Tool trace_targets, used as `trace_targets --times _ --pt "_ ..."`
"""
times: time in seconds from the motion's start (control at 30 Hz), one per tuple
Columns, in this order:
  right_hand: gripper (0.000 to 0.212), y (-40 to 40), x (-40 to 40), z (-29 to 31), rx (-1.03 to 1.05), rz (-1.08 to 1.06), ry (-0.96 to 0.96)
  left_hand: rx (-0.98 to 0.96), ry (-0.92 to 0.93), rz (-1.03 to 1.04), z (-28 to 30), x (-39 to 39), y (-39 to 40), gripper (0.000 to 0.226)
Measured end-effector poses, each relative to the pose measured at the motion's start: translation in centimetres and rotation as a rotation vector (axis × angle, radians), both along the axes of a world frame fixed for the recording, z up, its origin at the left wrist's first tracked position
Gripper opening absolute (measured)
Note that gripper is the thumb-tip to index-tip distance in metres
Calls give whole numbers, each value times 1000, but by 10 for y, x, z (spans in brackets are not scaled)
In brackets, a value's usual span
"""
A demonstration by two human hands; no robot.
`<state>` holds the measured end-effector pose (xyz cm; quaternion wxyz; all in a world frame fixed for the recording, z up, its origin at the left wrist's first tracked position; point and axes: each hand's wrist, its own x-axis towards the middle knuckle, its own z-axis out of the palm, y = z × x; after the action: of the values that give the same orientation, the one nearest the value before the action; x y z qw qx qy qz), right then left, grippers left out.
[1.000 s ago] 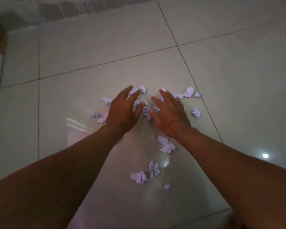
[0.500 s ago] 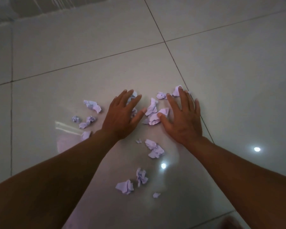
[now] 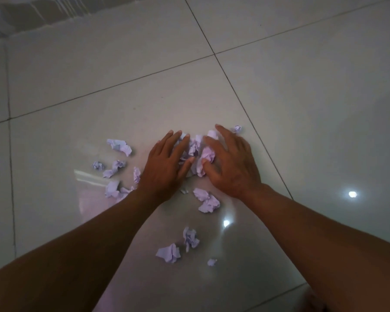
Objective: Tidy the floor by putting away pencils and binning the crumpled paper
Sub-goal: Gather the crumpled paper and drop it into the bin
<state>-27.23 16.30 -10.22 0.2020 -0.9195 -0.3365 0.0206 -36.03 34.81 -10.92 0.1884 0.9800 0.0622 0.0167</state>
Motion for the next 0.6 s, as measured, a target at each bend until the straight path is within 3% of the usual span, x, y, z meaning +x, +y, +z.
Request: trace_targets --times 0.17,0.27,0.6 --pt "68 0 13 -1 -77 -168 43 1 -14 0 -3 2 0 66" --pt "66 5 18 -5 -103 -122 153 -15 -2 -12 -3 6 -3 67" --pt "62 -14 -38 2 -43 124 170 9 -6 -211 2 -47 0 60"
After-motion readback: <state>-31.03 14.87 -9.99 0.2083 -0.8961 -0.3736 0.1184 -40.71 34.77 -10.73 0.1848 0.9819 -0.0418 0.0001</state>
